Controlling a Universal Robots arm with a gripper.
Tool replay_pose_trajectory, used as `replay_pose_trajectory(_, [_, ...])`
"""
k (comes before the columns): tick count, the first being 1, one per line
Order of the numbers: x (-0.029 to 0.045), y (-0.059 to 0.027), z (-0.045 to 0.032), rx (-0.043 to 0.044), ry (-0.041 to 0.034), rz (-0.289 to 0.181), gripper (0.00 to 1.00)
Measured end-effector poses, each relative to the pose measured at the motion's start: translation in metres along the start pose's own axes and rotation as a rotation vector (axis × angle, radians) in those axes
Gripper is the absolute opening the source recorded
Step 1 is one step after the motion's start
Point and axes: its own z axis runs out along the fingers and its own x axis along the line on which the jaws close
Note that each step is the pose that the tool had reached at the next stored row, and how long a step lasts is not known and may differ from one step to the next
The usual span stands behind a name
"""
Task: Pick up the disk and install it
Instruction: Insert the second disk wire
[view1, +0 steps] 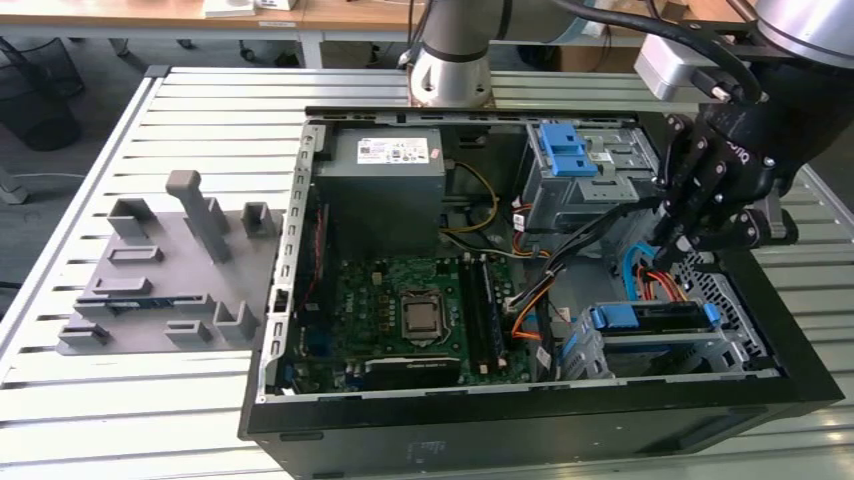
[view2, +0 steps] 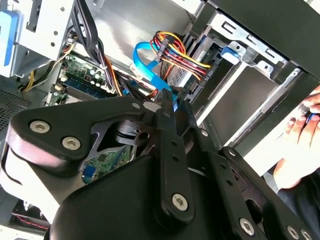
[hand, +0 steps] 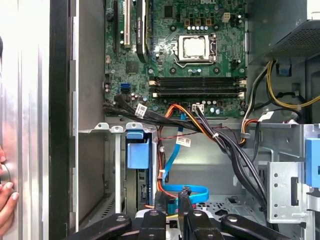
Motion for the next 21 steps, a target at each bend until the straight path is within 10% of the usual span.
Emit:
replay_pose_trajectory(9, [-0.0044, 0.001, 0.0083, 0.001, 0.0046, 0.0, 0.25])
replay_pose_trajectory(21, [-0.0045, 0.002, 0.0107, 0.0089, 0.0414, 0.001, 0.25])
